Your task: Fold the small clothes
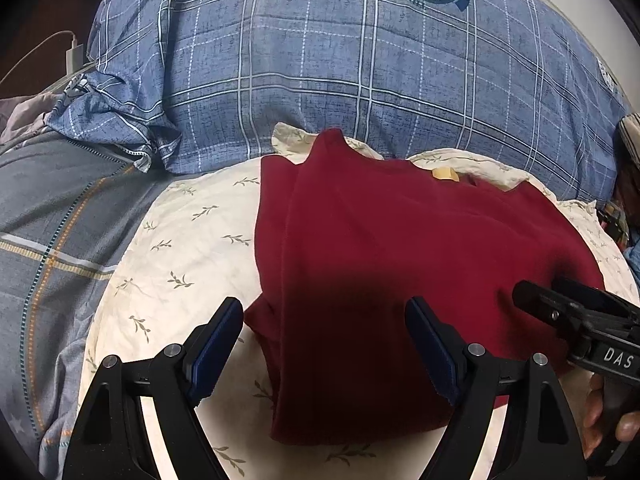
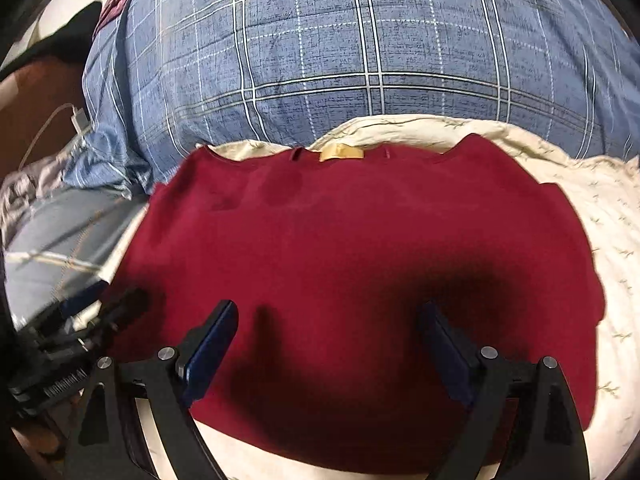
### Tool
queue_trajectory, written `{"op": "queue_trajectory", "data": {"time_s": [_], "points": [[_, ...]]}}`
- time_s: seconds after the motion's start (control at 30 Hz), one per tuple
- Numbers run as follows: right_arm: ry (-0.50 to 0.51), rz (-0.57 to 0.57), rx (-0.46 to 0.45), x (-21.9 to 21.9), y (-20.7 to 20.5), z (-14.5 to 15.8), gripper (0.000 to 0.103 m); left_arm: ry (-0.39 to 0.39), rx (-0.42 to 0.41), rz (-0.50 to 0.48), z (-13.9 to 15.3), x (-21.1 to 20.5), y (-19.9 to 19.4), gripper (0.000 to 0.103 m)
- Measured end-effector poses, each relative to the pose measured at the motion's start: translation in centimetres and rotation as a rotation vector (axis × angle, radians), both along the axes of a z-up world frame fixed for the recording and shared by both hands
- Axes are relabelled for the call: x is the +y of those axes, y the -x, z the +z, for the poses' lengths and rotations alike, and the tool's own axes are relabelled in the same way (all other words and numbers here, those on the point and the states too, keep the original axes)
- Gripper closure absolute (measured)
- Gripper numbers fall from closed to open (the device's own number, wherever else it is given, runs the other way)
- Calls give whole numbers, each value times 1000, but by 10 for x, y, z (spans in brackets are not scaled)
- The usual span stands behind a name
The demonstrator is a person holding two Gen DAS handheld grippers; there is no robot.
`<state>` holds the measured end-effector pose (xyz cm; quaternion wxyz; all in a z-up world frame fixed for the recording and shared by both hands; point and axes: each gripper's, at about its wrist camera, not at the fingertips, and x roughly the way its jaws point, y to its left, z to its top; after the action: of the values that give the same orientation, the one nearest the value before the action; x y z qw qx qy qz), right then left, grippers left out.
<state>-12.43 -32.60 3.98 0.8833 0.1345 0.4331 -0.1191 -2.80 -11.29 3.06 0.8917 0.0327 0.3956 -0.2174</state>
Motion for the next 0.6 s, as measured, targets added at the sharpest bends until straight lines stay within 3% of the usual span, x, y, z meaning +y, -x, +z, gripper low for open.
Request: {"op": "queue_trajectory", "data": {"time_s": [0.27,0.6], "points": [[52,47,-11,9,-5,22,12,1,-17,-14,4,-3,4,20],[-3,88,18,18,-24,27,12,-3,-20,3,4,2,5,20]]}}
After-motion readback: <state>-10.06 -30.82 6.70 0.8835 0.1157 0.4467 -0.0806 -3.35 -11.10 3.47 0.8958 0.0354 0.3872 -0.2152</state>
